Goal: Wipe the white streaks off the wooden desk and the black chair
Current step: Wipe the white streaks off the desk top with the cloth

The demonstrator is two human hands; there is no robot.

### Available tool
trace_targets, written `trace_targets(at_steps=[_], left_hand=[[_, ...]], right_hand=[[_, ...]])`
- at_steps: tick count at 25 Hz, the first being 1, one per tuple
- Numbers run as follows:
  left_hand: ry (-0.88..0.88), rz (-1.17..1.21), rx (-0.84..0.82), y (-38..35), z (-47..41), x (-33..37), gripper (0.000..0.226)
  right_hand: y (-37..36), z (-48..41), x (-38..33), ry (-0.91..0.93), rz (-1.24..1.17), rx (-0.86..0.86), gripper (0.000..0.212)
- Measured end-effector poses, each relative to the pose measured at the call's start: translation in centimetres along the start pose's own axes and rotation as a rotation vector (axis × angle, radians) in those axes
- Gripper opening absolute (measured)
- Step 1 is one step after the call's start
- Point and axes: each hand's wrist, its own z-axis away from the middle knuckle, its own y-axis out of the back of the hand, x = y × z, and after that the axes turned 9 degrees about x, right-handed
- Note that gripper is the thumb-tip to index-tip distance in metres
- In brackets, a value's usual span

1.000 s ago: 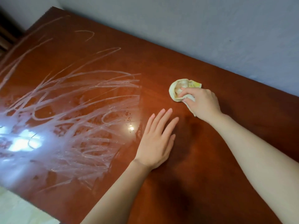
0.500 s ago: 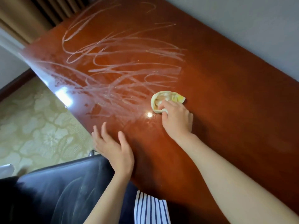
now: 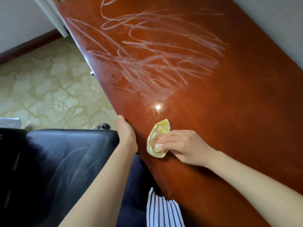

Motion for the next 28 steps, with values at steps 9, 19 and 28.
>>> trace_targets(at_steps=[9, 19, 28], left_hand=[[0.035, 0.339, -0.016, 0.7, -1.9, -0.9, 0.06], [-0.03, 0.329, 0.034, 0.3, -2.0, -1.3, 0.062], [0.02, 0.222, 0.066, -0.2, -2.5, -1.8, 0.071]], right_hand=[[-3.5, -13.3, -0.5, -0.18, -0.04, 0.096, 0.03], [-4.9, -10.9, -3.0, -0.389, -0.027, 0.303, 0.024], [-1.5, 0.3, -3.7, -0.292, 0.143, 0.176, 0.03]])
